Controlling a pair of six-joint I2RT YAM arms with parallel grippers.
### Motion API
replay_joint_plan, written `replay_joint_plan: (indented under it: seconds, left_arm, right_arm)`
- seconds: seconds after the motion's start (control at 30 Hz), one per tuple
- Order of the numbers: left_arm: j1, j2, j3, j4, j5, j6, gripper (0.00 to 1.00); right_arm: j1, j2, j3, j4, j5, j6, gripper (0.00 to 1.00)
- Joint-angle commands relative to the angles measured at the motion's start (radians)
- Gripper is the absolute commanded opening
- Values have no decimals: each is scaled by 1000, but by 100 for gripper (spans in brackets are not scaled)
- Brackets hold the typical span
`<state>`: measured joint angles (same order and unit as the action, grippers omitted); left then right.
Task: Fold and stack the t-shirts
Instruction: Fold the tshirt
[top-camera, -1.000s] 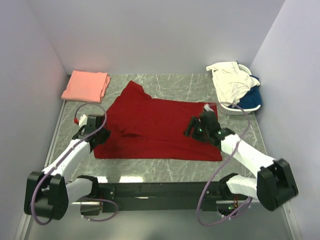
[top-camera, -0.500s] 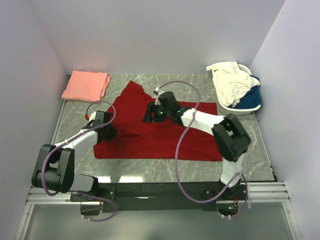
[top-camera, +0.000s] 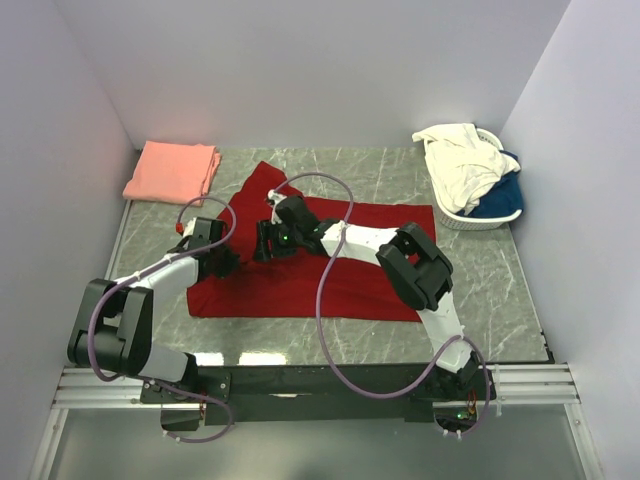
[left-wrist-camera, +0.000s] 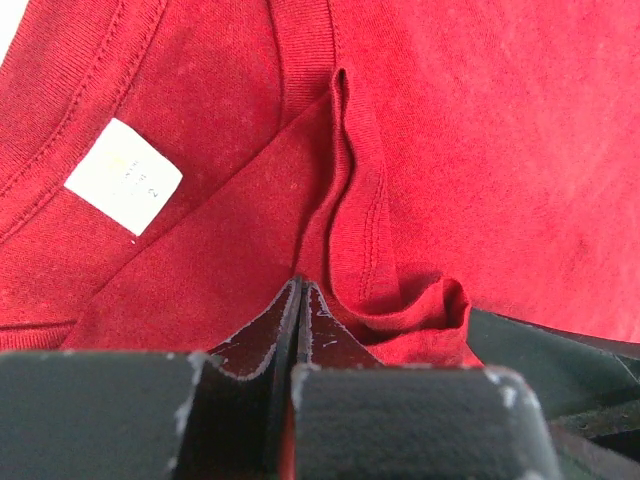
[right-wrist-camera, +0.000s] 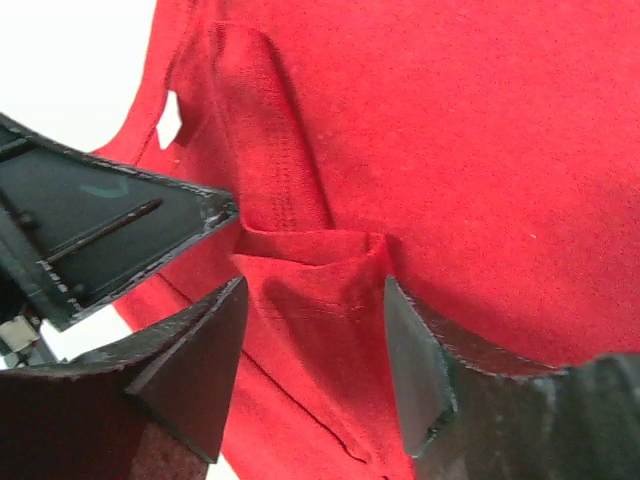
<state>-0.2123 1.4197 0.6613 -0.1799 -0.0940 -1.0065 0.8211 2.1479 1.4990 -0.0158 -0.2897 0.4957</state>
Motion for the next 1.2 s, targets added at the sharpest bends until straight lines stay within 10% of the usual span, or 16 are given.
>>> replay_joint_plan:
  seconds: [0.0, 0.5, 1.17]
  left_arm:
    - [-4, 4, 35, 30, 14, 20, 4]
    - [-4, 30, 80, 37, 36, 20, 4]
    - [-4, -18, 164, -12, 16, 37, 25]
  right_arm:
    - [1, 4, 53, 2, 34, 1, 63]
    - [0, -32, -2, 7, 95, 20, 7]
    - [-46, -192, -192, 83, 288, 86, 1]
